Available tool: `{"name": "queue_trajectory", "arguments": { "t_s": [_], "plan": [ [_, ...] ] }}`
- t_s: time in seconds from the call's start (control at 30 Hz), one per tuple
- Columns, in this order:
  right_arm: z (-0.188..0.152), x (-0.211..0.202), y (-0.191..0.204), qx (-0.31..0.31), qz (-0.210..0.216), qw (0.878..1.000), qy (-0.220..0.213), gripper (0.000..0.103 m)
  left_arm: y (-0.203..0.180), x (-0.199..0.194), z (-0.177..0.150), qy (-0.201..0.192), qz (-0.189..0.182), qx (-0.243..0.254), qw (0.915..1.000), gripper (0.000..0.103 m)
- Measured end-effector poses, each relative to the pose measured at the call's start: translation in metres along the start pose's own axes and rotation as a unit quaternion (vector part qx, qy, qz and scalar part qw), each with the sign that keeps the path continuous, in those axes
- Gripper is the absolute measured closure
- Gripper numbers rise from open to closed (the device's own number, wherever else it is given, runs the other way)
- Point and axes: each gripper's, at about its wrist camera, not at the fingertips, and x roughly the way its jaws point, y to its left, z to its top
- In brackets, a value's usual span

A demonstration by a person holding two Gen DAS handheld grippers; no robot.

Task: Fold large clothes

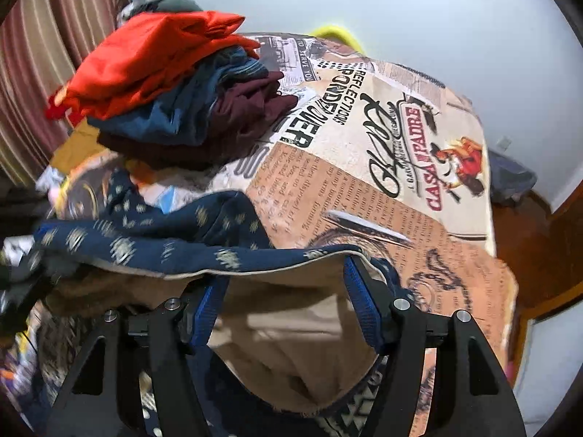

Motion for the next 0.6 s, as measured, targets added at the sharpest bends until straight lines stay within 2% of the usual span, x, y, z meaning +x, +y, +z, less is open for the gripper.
{"name": "queue_trajectory", "arguments": {
  "t_s": [0.03,0.1,0.17,0.2,0.4,0.6],
  "plan": [
    [0.000,0.000,-0.003,0.013,0.013,1.000,-0.003,0.042,-0.001,-0.002,-0.001,-0.001,0.001,0.002,1.0000,0.092],
    [0.000,-0.003,-0.005,0.034,0.033,0.999,-0.011,0.052,-0.004,-0.007,-0.003,-0.005,0.004,0.007,1.0000,0.092],
    [-0.003,-0.009,-0.002,0.041,0.050,0.998,-0.019,0.090,-0.004,-0.012,-0.006,-0.008,0.004,0.008,0.9999,0.092],
    [-0.005,-0.012,-0.001,0.044,0.056,0.997,-0.019,0.096,-0.005,-0.014,-0.006,-0.009,0.005,0.008,0.9999,0.092],
    [-0.024,-0.050,0.008,0.052,0.073,0.995,-0.049,0.098,-0.008,-0.033,-0.018,-0.014,0.013,-0.004,0.9998,0.092],
    [-0.051,-0.099,0.031,0.029,0.072,0.994,-0.072,0.099,-0.008,-0.053,-0.040,-0.009,0.003,-0.021,0.9997,0.092]
  ]
}}
